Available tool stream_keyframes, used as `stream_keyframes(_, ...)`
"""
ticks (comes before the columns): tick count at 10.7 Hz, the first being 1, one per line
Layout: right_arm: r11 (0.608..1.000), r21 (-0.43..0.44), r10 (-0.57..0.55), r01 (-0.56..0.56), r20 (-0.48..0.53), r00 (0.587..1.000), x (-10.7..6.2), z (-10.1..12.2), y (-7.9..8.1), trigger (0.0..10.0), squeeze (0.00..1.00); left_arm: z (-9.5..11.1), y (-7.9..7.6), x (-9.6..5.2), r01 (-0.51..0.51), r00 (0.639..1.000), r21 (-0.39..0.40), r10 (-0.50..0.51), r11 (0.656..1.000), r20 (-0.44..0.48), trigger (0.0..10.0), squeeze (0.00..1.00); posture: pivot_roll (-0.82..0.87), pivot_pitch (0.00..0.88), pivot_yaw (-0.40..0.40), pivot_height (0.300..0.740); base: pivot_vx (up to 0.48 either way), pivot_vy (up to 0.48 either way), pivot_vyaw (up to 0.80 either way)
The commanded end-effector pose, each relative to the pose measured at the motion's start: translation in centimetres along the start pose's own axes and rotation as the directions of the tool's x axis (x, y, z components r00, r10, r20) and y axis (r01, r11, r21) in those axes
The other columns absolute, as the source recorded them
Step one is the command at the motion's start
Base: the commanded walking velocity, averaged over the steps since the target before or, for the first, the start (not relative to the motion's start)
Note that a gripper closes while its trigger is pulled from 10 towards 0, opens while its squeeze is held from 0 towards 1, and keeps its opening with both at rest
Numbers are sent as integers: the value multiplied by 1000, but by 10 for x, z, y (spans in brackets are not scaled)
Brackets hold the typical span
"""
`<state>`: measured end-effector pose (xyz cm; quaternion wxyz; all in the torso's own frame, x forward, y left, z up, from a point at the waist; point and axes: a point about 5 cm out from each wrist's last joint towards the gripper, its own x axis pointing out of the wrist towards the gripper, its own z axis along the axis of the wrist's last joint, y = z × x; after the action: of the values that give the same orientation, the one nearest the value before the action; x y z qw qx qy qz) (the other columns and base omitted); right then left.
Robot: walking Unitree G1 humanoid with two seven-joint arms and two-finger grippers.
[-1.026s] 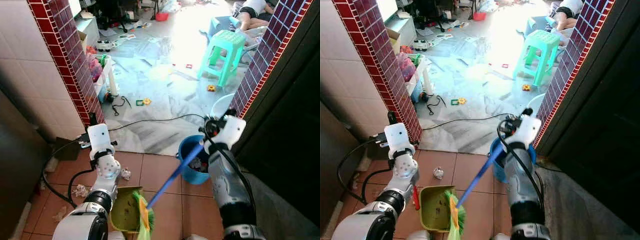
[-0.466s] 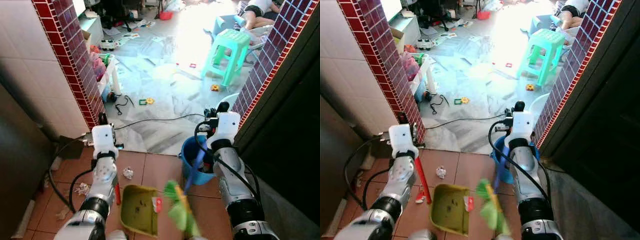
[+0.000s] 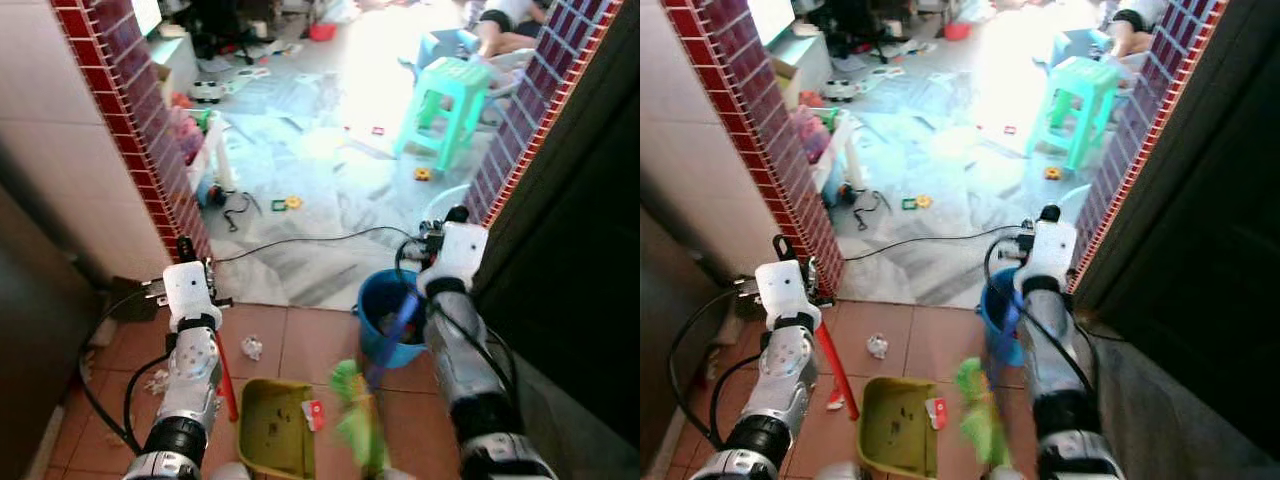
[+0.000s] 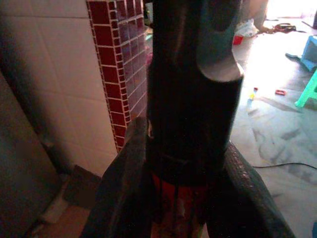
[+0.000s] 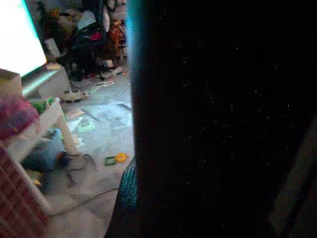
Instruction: Sweep floor
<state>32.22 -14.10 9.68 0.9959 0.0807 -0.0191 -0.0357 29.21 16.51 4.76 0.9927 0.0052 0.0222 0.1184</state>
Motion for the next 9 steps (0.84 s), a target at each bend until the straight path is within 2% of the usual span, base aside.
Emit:
stream_keyframes(1,991,134,14,-11,-18,1000,1,0,12,10000,0,6,-3,1,18,1000,-6,-18,1000,13,10000,0,-56,0,24,740,0,0,0)
stream_keyframes(2,971,236,40,-44,23,999,5,14,23,10000,0,7,-4,-1,34,999,4,-34,999,19,10000,0,-57,0,26,740,0,0,0)
stream_keyframes(3,959,276,52,-65,52,997,8,24,27,10000,0,5,-6,-2,48,999,15,-48,999,14,10000,0,-58,0,26,740,0,0,0)
stream_keyframes(4,958,276,59,-76,69,996,10,31,27,10000,0,5,-6,-2,52,999,13,-52,999,12,10000,0,-58,0,26,740,0,0,0)
stream_keyframes(5,962,256,72,-92,87,994,10,35,26,10000,0,5,-6,-2,53,999,6,-53,999,9,10000,0,-58,0,26,740,0,0,0)
stream_keyframes(6,969,178,142,-171,166,976,8,52,26,10000,0,6,-5,-2,56,998,1,-56,998,3,10000,0,-59,0,27,740,0,0,0)
stream_keyframes(9,972,9,223,-237,303,927,7,85,20,10000,0,4,-3,-4,61,998,8,-60,998,-19,10000,0,-62,0,30,740,0,0,0)
